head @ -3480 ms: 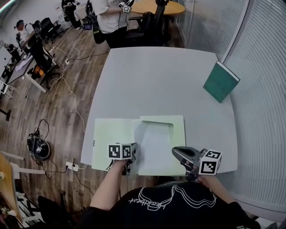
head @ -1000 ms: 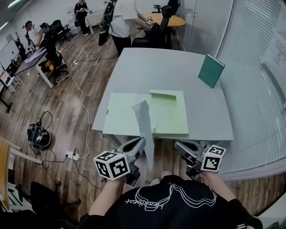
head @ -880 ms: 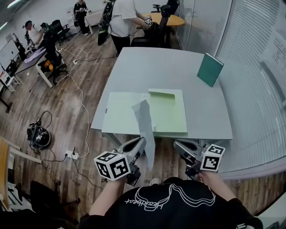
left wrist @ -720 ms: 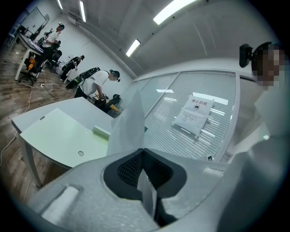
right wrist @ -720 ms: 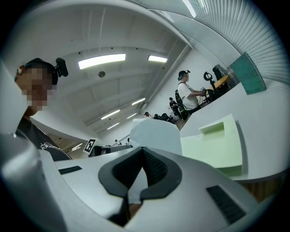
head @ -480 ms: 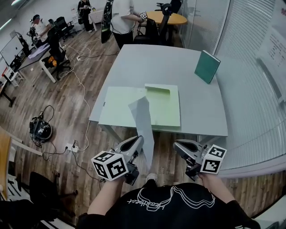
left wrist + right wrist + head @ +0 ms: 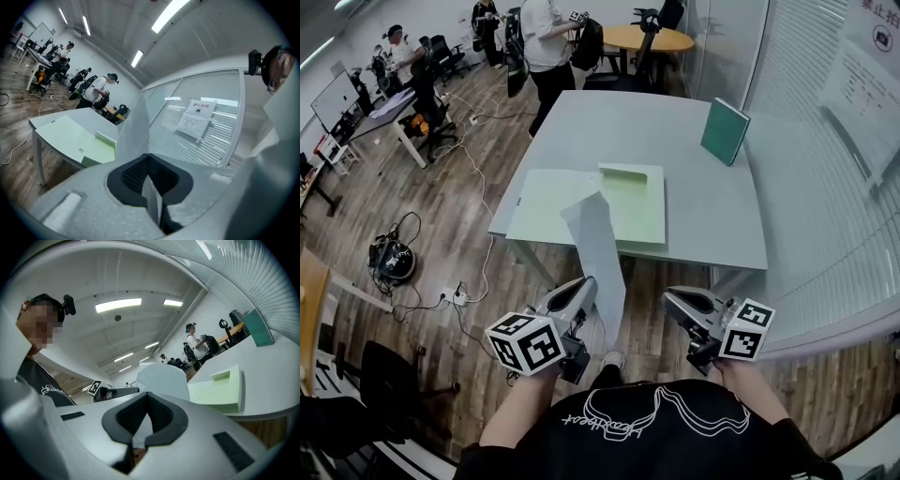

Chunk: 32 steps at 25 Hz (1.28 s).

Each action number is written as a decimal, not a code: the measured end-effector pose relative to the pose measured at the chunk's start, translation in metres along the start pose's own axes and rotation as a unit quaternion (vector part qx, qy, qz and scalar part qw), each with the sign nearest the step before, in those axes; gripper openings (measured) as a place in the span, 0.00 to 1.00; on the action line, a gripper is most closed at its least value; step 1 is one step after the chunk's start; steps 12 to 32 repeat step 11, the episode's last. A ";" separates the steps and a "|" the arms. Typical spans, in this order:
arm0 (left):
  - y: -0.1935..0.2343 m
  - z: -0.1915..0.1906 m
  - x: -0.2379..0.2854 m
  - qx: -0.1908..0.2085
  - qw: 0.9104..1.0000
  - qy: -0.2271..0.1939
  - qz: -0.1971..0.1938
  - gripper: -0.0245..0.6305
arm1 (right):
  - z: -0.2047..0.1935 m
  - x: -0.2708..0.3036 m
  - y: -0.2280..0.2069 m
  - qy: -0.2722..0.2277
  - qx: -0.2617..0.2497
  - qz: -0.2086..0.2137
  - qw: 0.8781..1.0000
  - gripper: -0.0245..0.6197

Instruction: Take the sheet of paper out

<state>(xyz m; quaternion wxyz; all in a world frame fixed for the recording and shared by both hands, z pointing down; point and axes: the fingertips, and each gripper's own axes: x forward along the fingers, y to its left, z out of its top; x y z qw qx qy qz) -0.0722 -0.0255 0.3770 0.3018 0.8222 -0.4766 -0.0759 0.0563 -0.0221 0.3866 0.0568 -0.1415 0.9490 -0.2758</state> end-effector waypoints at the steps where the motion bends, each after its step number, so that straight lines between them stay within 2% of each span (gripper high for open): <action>1: -0.005 -0.003 -0.002 0.002 1.000 -0.001 -0.001 0.06 | 0.000 -0.005 0.003 -0.004 -0.004 -0.002 1.000 0.05; 11: -0.048 -0.034 -0.025 0.009 1.000 -0.002 -0.001 0.06 | -0.016 -0.044 0.027 -0.011 -0.008 -0.010 1.000 0.05; 32: -0.048 -0.034 -0.025 0.009 1.000 -0.002 -0.001 0.06 | -0.016 -0.044 0.027 -0.011 -0.008 -0.010 1.000 0.05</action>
